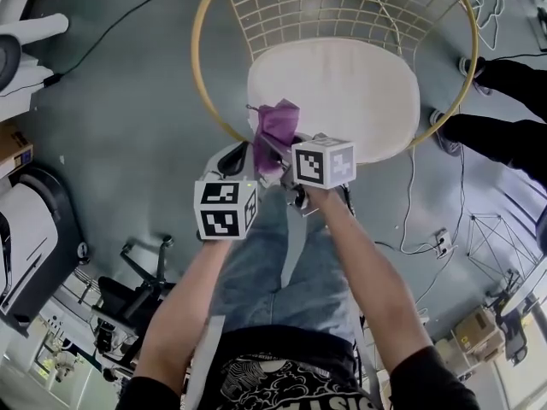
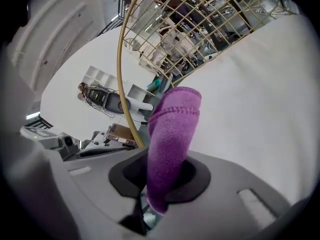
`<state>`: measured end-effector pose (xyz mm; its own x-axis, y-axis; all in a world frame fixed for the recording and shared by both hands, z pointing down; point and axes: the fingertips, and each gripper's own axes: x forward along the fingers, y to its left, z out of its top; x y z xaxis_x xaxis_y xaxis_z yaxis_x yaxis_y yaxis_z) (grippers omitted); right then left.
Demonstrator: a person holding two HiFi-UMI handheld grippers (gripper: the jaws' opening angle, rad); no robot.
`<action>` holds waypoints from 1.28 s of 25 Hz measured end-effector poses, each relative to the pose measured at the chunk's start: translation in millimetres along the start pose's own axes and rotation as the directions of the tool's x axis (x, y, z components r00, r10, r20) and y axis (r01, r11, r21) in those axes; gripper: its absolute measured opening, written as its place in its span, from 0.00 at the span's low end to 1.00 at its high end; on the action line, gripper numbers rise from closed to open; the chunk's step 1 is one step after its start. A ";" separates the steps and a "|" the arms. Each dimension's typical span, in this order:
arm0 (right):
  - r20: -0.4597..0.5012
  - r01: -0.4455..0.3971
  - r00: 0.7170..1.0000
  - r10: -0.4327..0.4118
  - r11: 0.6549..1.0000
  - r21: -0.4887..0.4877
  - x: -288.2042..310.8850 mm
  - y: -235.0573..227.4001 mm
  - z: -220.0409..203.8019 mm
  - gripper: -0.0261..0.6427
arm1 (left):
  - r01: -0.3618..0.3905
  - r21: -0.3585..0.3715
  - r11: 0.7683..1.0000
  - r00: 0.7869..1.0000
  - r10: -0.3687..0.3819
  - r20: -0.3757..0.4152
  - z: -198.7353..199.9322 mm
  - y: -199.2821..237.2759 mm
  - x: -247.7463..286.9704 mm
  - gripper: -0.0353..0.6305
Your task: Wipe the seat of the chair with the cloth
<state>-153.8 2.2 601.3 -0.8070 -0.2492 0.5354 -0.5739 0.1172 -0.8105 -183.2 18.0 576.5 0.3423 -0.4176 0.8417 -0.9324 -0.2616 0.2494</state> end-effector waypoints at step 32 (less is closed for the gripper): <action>-0.126 0.072 0.988 -0.084 0.993 -0.099 -88.6 -92.0 -20.0 0.14 | -0.041 -0.106 0.994 0.999 0.044 0.026 -9.9 -100.6 34.7 0.05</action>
<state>-32.3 32.7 633.2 -0.7671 -0.1350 0.6271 -0.6411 0.1935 -0.7426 -78.7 38.5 585.4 0.3038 -0.4509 0.8393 -0.9527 -0.1507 0.2638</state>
